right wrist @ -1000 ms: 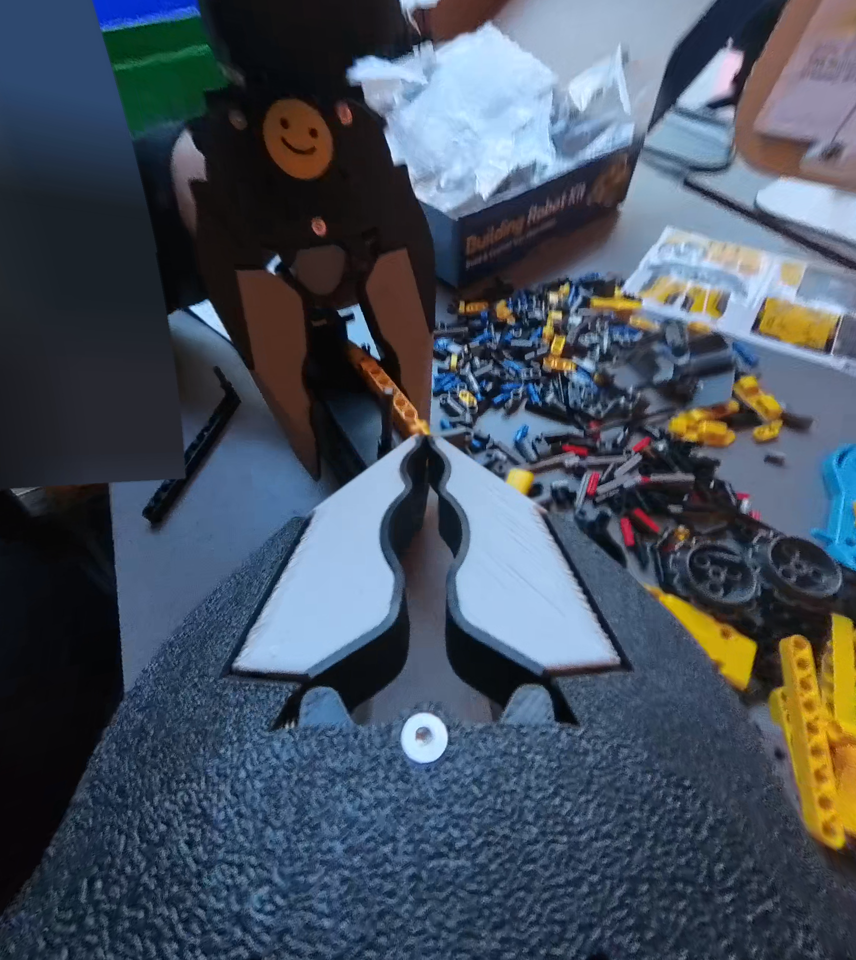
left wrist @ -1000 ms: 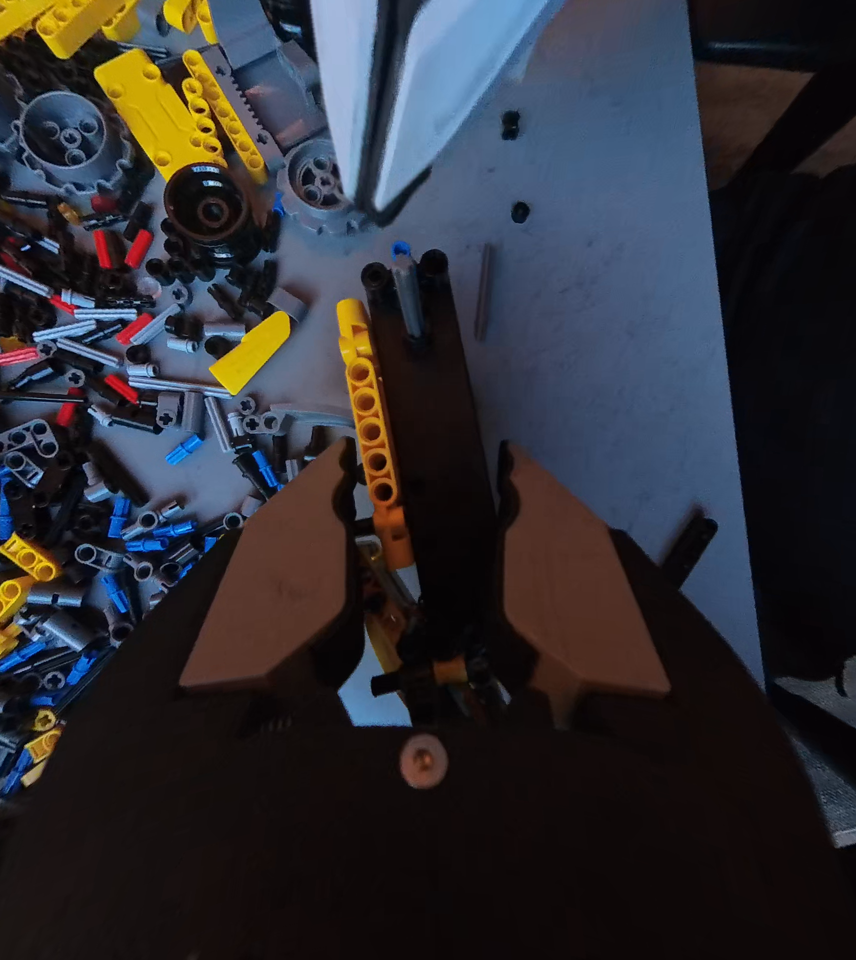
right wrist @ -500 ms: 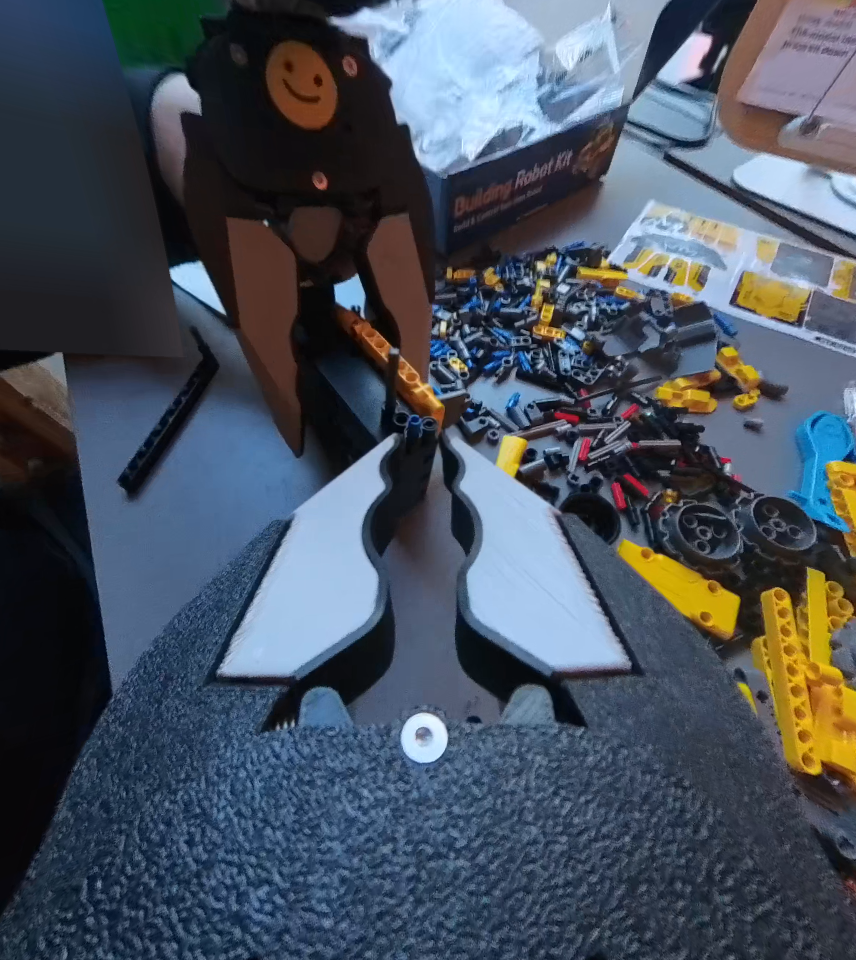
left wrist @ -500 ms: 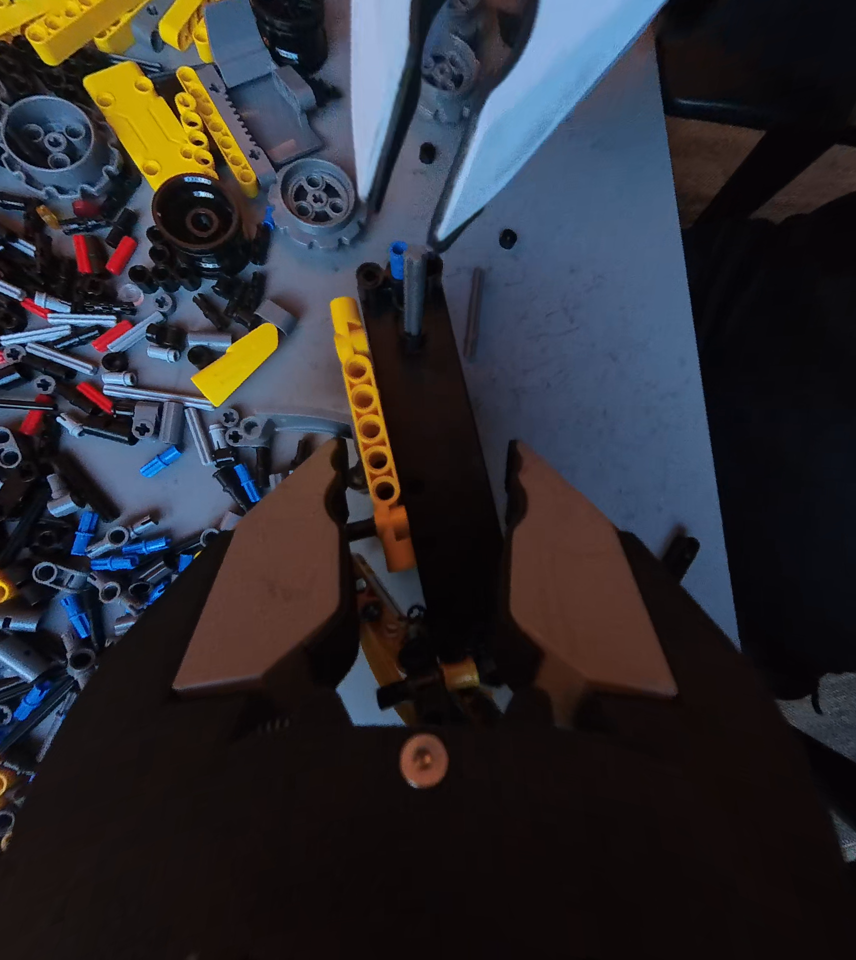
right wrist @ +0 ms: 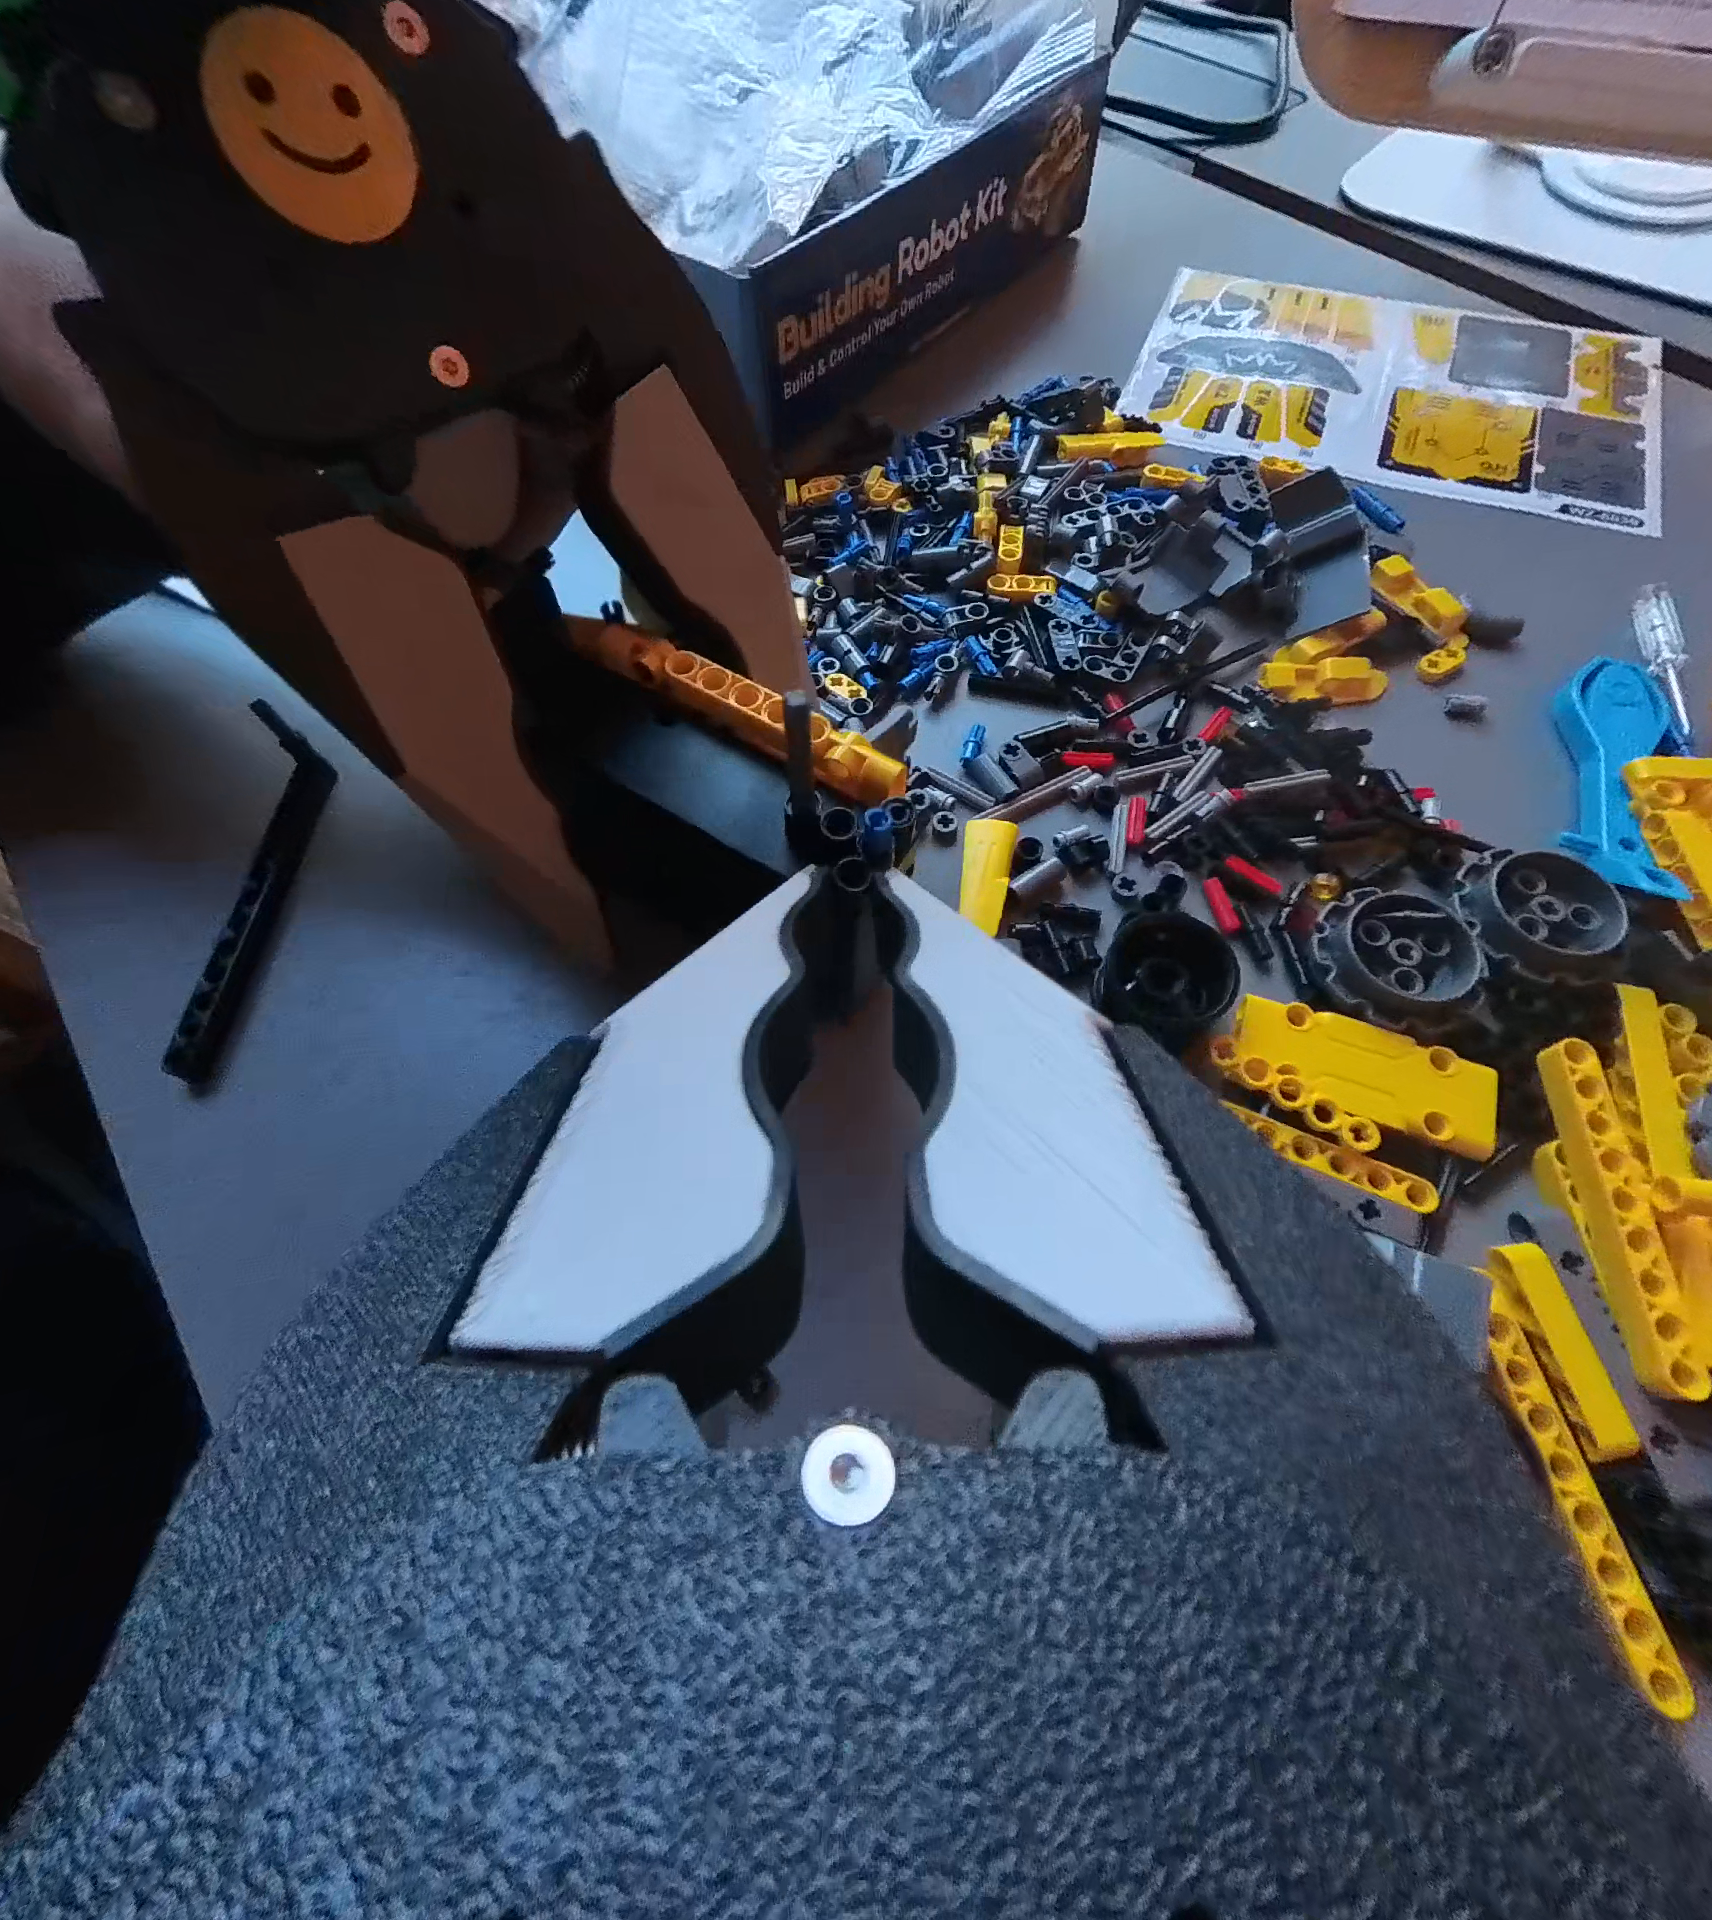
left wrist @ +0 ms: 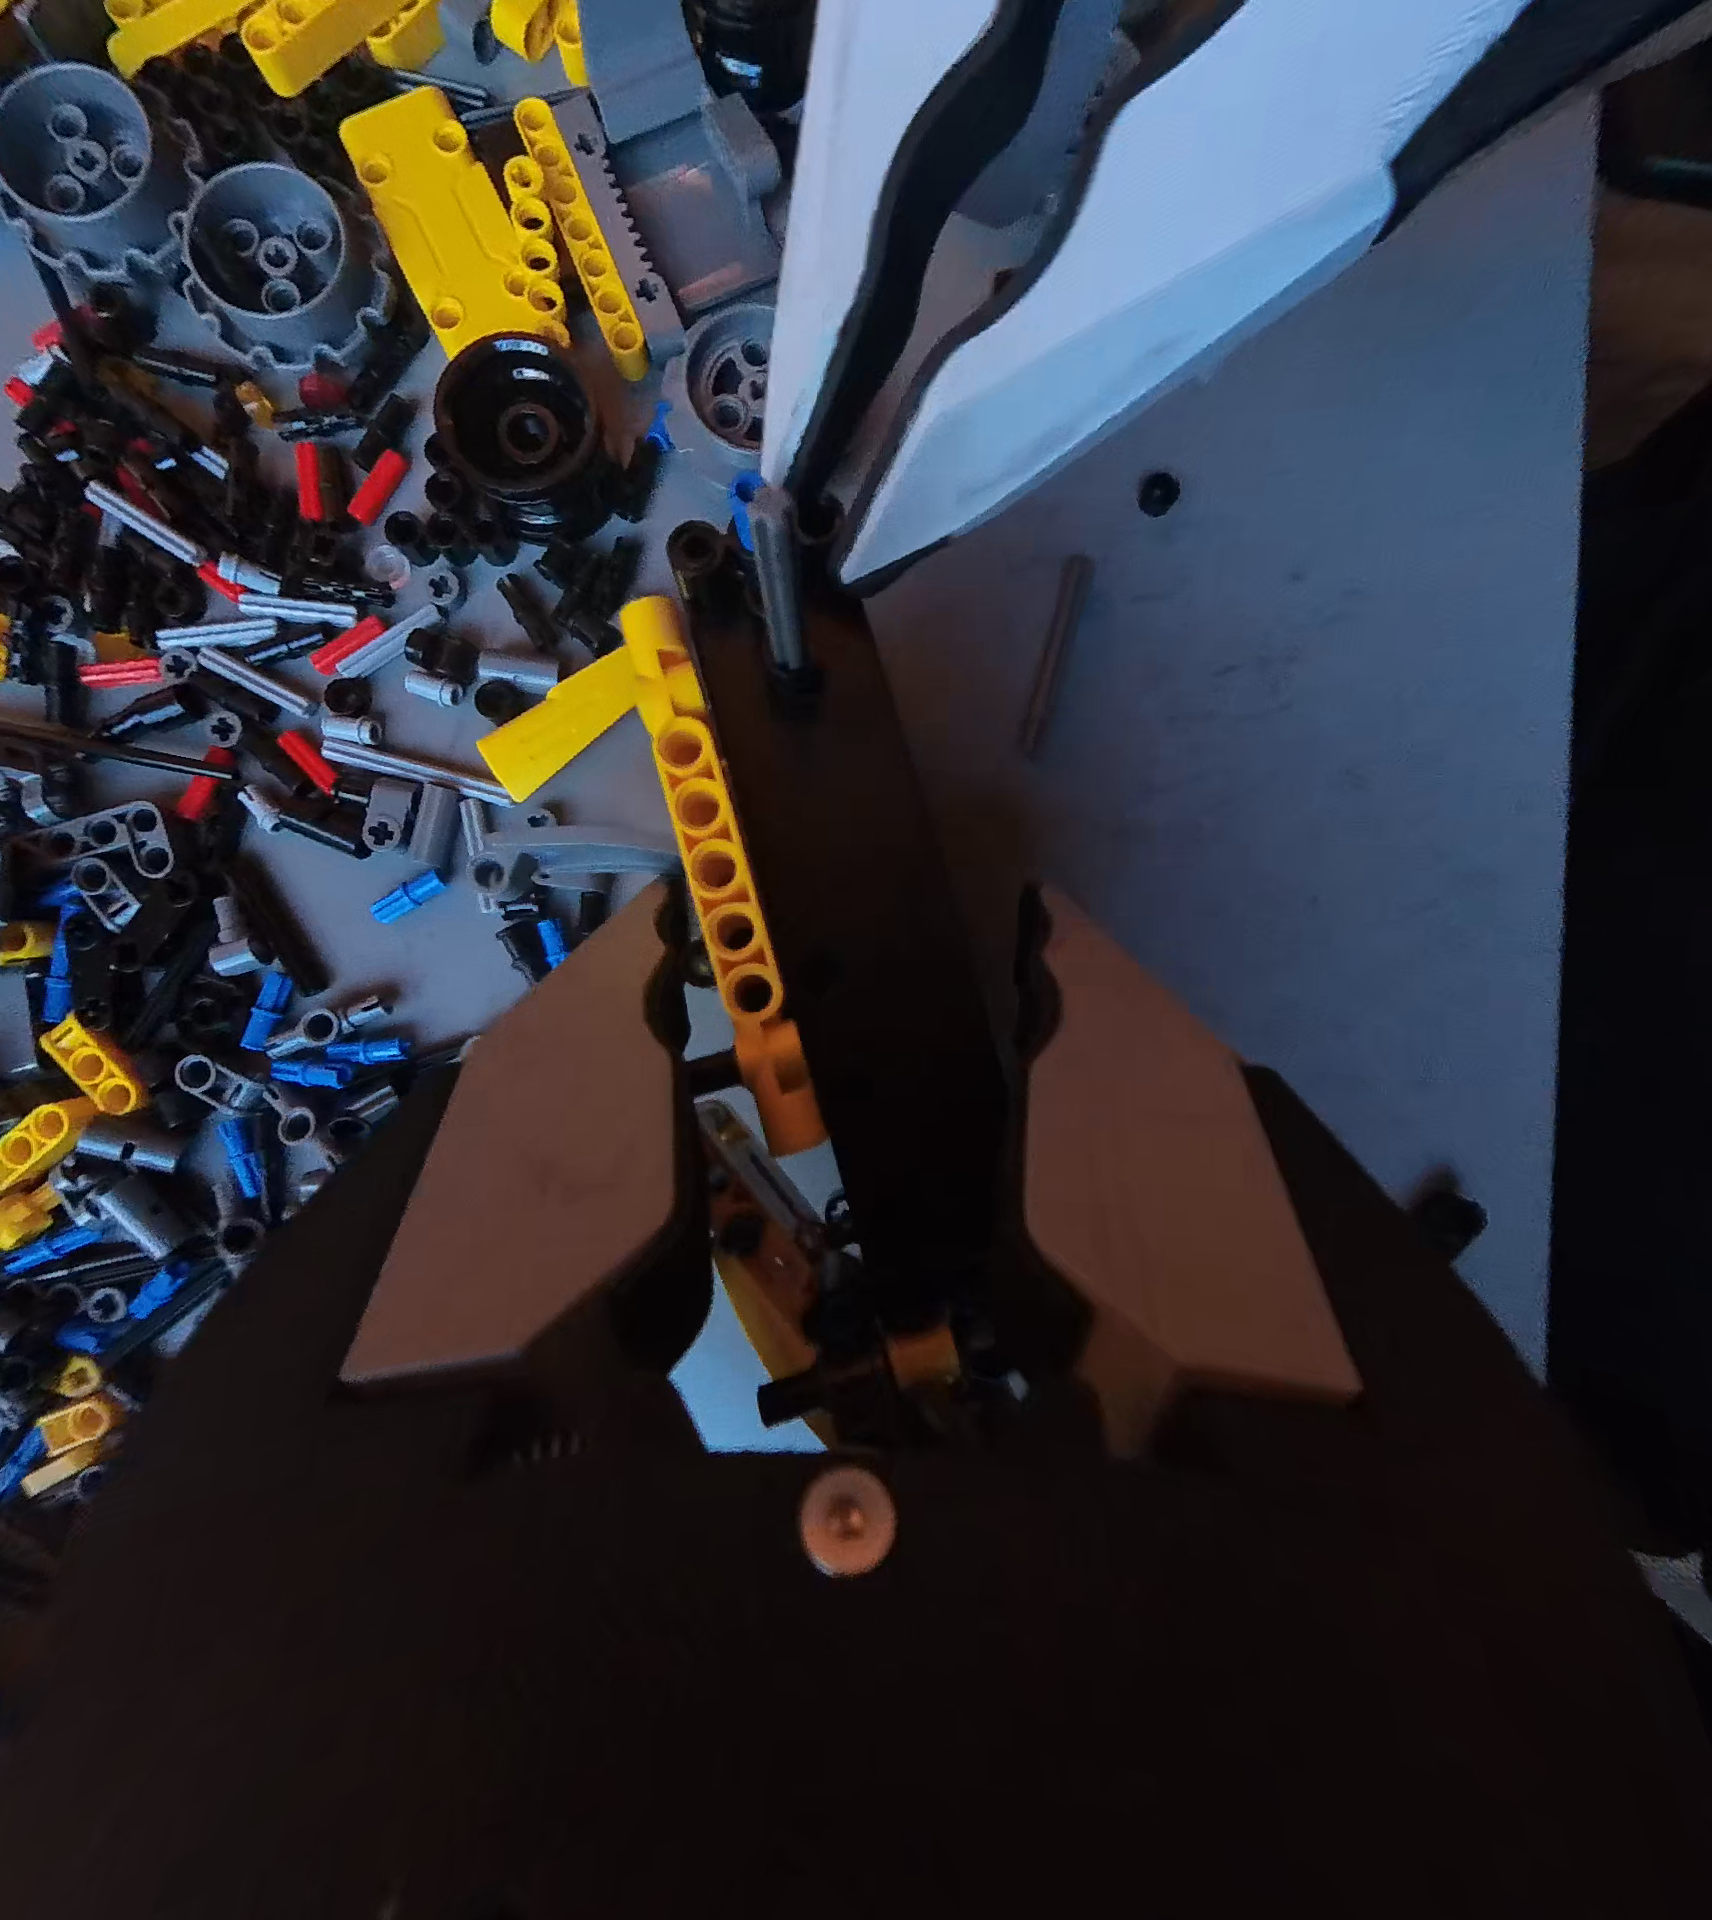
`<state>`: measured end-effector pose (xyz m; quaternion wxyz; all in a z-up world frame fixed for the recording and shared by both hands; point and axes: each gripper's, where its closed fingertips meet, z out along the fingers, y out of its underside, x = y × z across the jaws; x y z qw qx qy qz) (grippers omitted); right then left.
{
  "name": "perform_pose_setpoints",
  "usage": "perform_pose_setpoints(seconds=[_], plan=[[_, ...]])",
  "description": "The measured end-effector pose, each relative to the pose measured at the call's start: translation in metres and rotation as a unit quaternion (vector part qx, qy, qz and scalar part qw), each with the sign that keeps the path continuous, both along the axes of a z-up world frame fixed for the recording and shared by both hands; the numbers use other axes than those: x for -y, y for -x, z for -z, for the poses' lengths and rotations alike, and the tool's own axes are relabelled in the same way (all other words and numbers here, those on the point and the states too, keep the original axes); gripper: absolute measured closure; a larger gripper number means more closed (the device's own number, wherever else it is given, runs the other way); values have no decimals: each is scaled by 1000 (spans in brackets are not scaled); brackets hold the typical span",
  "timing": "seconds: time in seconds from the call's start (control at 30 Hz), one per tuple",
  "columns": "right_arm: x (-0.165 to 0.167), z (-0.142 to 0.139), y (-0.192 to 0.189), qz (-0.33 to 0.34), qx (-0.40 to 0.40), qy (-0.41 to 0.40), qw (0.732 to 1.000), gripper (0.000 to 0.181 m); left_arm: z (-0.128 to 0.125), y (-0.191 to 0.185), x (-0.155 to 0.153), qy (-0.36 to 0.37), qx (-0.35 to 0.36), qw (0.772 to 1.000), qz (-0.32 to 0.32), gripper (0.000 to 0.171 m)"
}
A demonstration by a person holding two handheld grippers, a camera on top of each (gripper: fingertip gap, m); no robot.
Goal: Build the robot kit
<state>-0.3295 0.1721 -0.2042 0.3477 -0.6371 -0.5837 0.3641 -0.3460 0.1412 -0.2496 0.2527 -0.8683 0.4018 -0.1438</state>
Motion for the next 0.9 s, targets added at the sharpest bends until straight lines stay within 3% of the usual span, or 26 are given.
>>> perform_pose_setpoints(seconds=[0.2, 0.37, 0.53, 0.77, 0.9], plan=[[-5, 2, -1, 4, -1, 6, 1000, 174, 4, 6, -8, -47, -84, 995, 2, 106], [-4, 1, -1, 8, -7, -8, 1000, 174, -18, 5, -14, -91, -77, 993, -3, 108], [-9, 3, -3, 19, -7, -16, 1000, 175, 2, 8, -16, -89, -178, 980, 24, 114], [-14, 4, 2, 35, -31, -9, 999, 174, 0, 8, -22, -72, -134, 988, -16, 121], [-15, -2, 2, 29, -69, -5, 997, 178, 0, 11, -25, -76, -149, 985, -35, 125]])
